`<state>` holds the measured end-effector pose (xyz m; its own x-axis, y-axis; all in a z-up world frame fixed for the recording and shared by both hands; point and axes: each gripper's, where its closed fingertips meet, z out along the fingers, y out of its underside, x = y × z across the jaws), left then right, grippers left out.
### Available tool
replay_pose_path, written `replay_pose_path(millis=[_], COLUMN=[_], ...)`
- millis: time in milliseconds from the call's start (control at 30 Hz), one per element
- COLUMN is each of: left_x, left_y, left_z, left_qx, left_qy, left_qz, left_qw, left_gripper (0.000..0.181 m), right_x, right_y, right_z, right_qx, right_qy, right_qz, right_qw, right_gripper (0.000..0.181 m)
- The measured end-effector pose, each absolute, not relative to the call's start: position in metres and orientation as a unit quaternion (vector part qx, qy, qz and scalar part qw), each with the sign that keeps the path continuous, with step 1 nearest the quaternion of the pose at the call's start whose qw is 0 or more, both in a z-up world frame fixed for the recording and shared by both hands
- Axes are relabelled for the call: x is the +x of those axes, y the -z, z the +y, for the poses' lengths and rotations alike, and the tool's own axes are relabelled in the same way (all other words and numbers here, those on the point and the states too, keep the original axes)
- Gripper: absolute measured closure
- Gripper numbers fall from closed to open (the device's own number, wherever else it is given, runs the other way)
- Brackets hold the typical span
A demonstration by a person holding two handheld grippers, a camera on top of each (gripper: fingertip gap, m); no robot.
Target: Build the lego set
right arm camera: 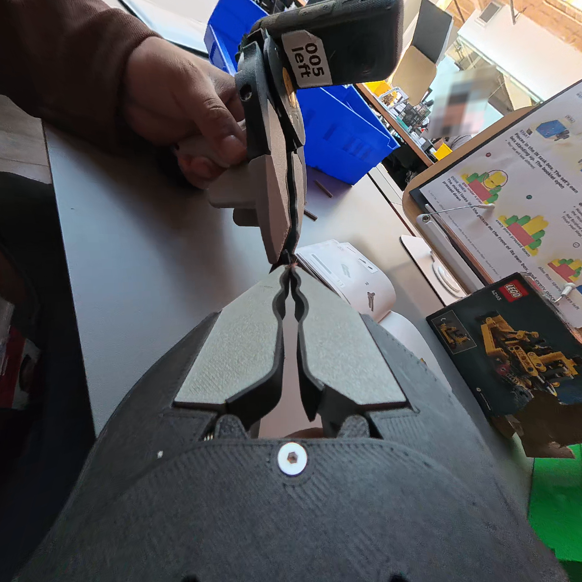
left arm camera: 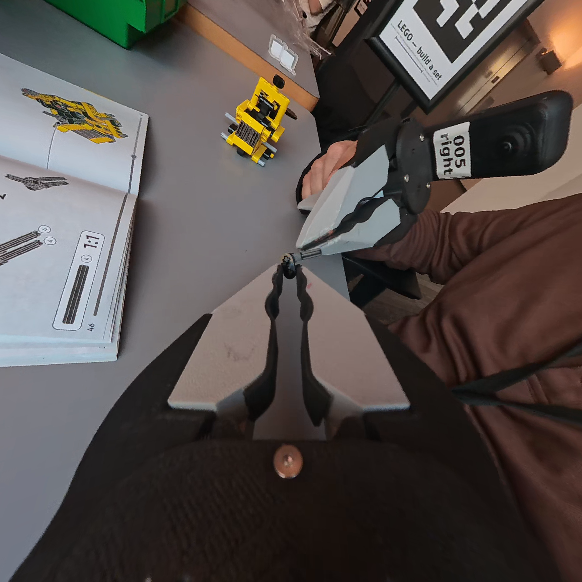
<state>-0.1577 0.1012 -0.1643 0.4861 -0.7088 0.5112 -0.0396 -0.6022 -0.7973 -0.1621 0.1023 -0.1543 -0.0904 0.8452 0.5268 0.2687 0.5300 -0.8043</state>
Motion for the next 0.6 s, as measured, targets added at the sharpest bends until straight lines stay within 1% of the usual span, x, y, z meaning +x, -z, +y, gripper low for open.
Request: replay_pose_path(millis=[67,200,433,600], left_x=[-0.156,-0.154,-0.158,-0.168], left_y=[0.161,0.16,0.157,0.153], left_z=[0.102,0.102,0.103,0.107], left_qx=[-0.769,-0.766,-0.759,-0.754], left_qy=[0.456,0.46,0.462,0.476], left_qz=[0.239,0.241,0.241,0.216], left_qw=[0.378,0.379,0.39,0.398], left_gripper=[0.176,0.176,0.175,0.176], right_x=[-0.161,-0.161,-0.164,-0.177], right_y=[0.152,0.153,0.15,0.154], right_z=[0.104,0.107,0.109,0.108], right_qx=[-0.41,-0.426,-0.41,-0.406], right_qy=[-0.276,-0.305,-0.319,-0.345], right_qz=[-0.681,-0.674,-0.677,-0.693], right_qw=[0.54,0.52,0.52,0.486], right_gripper=[0.181,0.17,0.178,0.171])
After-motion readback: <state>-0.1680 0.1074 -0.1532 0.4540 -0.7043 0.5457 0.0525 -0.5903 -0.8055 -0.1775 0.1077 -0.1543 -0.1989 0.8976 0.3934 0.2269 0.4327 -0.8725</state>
